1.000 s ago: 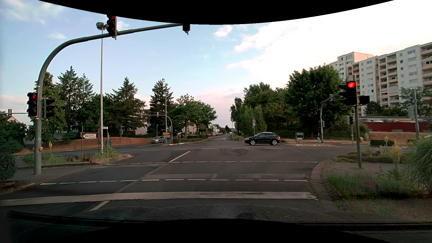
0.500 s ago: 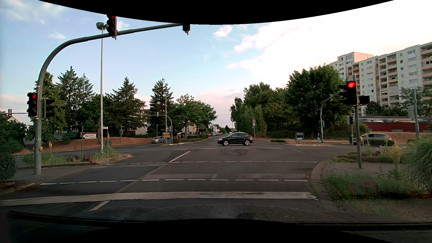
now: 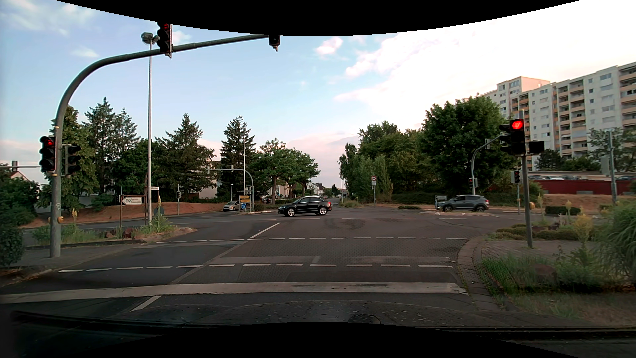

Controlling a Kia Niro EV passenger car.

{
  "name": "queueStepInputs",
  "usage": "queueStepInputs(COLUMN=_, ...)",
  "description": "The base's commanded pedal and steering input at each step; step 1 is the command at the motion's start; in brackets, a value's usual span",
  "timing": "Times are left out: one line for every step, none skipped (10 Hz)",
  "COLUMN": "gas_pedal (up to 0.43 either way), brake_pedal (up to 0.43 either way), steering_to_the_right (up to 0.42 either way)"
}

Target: Follow the waypoints while adhering to traffic rules and regulations

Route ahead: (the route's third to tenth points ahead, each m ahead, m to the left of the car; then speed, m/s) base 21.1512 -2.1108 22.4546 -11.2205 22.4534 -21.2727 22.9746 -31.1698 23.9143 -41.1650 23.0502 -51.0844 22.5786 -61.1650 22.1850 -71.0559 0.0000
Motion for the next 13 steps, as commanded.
queueStepInputs(gas_pedal=0.0, brake_pedal=0.262, steering_to_the_right=0.044)
queueStepInputs(gas_pedal=0.0, brake_pedal=0.262, steering_to_the_right=0.044)
queueStepInputs(gas_pedal=0.0, brake_pedal=0.262, steering_to_the_right=0.044)
queueStepInputs(gas_pedal=0.0, brake_pedal=0.262, steering_to_the_right=0.044)
queueStepInputs(gas_pedal=0.0, brake_pedal=0.262, steering_to_the_right=0.044)
queueStepInputs(gas_pedal=0.0, brake_pedal=0.262, steering_to_the_right=0.044)
queueStepInputs(gas_pedal=0.0, brake_pedal=0.262, steering_to_the_right=0.044)
queueStepInputs(gas_pedal=0.0, brake_pedal=0.262, steering_to_the_right=0.044)
queueStepInputs(gas_pedal=0.0, brake_pedal=0.262, steering_to_the_right=0.044)
queueStepInputs(gas_pedal=0.0, brake_pedal=0.262, steering_to_the_right=0.044)
queueStepInputs(gas_pedal=0.0, brake_pedal=0.262, steering_to_the_right=0.044)
queueStepInputs(gas_pedal=0.0, brake_pedal=0.262, steering_to_the_right=0.044)
queueStepInputs(gas_pedal=0.0, brake_pedal=0.262, steering_to_the_right=0.044)
